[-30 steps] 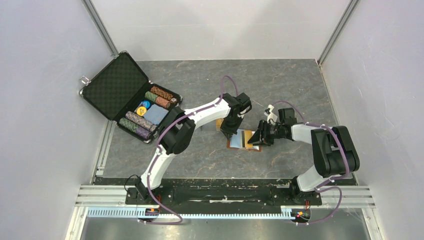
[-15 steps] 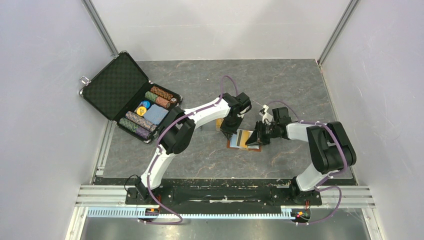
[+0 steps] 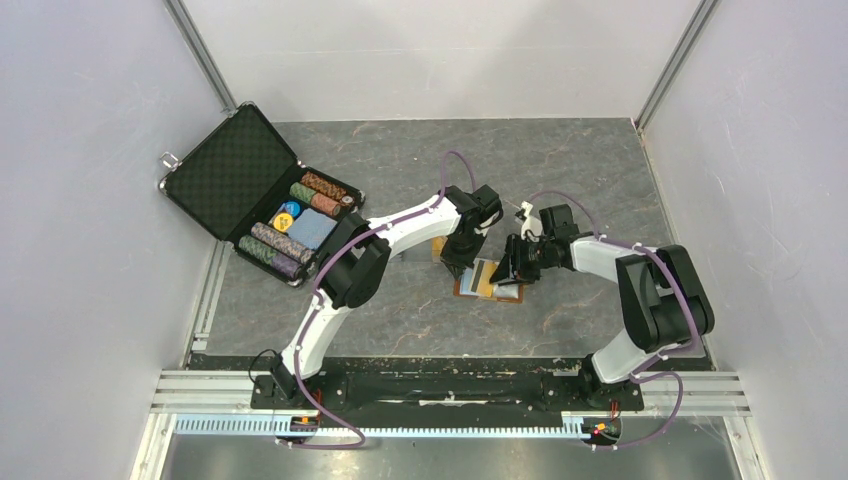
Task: Put the credit cards into the card holder
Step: Insert the credit card into the card holder.
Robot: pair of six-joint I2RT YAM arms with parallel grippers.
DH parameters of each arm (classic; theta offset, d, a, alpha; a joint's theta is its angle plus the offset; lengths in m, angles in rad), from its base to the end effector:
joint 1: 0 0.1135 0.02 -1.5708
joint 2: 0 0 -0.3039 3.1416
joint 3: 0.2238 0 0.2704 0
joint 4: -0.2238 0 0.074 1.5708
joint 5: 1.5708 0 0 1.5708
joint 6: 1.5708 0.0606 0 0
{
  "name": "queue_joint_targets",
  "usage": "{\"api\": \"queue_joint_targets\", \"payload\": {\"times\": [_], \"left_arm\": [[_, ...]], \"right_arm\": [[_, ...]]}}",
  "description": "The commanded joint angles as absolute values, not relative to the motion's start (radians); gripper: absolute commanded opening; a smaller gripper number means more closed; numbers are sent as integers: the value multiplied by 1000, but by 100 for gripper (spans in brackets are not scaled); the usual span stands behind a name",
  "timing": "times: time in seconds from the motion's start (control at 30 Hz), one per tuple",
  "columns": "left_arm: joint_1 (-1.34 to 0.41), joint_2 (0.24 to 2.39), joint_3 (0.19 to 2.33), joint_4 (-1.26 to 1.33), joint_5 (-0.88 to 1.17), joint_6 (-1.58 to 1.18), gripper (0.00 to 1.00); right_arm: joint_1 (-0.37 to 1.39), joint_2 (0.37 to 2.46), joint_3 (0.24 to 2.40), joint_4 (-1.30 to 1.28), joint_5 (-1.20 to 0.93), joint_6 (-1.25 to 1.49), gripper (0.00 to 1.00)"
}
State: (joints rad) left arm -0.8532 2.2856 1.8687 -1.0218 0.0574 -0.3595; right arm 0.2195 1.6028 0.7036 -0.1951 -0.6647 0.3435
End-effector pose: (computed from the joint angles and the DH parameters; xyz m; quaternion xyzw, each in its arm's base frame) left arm 0.3277 -0.3807 0.1578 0.2456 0.9667 -0.0611 0.0379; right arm 0.2813 0.1011 0.1400 -0.0199 0.9216 0.3665 0.1262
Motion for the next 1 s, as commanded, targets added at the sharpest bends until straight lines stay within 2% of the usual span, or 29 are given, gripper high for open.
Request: {"api": "queue_joint_targets", "payload": {"times": [0.0, 0.43, 0.87, 0.97], "left_arm": [[-848, 2333, 1868, -1054, 40, -312, 2], [-849, 2340, 1885, -1054, 50, -311, 2], [-849, 2342, 1917, -1053, 83, -323, 2], [-848, 2341, 1917, -1046, 97, -327, 2]], "right_arm": [[219, 1615, 759, -236, -576, 281, 37], [230, 1739, 823, -104, -721, 321, 36], [245, 1685, 646, 209, -881, 619, 33], [245, 1665, 647, 204, -863, 628, 33]]}}
